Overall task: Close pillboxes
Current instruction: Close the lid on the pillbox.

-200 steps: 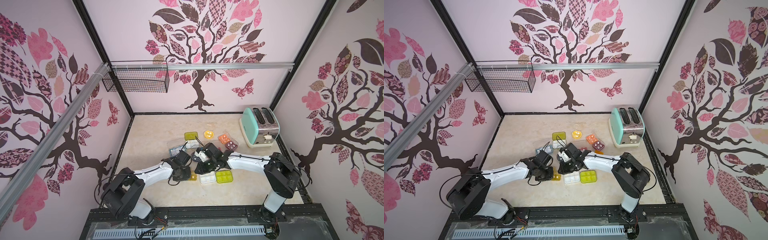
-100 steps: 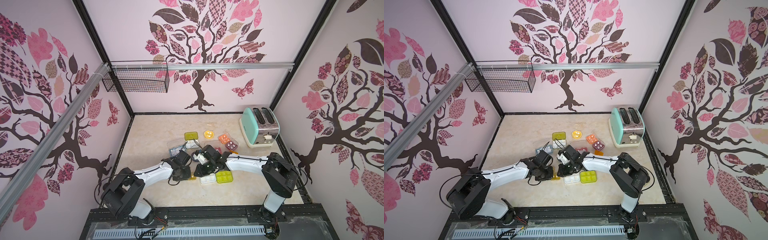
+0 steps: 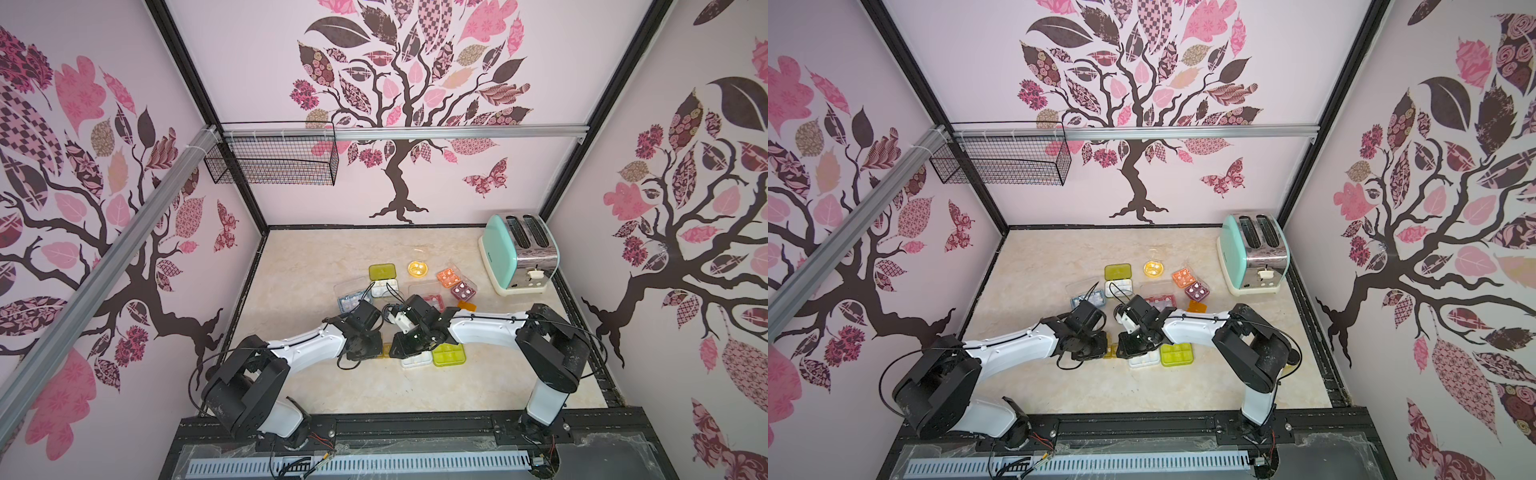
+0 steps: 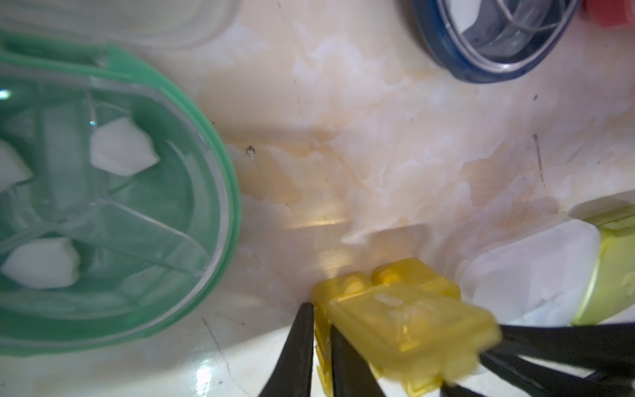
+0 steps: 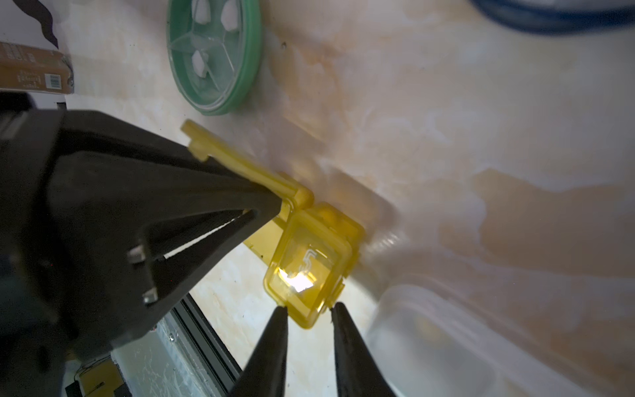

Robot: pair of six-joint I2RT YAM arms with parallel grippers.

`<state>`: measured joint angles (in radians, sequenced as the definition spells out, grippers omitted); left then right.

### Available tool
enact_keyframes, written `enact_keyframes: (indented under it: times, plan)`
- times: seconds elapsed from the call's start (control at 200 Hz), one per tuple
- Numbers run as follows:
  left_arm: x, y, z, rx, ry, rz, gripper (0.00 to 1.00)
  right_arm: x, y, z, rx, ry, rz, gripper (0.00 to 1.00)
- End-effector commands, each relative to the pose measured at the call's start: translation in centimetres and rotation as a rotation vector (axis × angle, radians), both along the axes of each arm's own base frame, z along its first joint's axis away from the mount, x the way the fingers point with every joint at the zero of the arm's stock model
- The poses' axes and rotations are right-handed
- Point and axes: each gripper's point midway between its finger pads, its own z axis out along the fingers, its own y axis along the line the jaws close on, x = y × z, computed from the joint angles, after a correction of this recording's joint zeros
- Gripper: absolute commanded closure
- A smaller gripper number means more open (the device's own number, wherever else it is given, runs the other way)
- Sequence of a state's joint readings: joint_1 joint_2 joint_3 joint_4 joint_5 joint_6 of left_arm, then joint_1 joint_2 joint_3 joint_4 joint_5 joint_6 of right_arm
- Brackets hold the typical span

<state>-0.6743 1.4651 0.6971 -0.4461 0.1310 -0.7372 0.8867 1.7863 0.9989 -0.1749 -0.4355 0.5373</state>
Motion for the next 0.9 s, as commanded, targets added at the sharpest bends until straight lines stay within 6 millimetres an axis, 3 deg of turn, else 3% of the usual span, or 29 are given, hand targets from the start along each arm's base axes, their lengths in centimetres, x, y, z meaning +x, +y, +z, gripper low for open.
enact_keyframes:
  times: [0.0, 0.16, 0.895]
  plan:
    - [0.0, 0.1, -0.5, 0.008, -0.005, 0.008, 0.86, 0.3, 0.1, -0.5, -0.016, -0.005, -0.03, 0.67]
    - [0.0, 0.1, -0.8, 0.005, 0.001, 0.005, 0.86, 0.8, 0.0, -0.8, -0.032, -0.016, -0.058, 0.65]
    - [-0.2, -0.4, -1.1, -0.006, 0.019, -0.007, 0.86, 0.3, -0.3, -2.6, -0.119, 0.009, -0.047, 0.72]
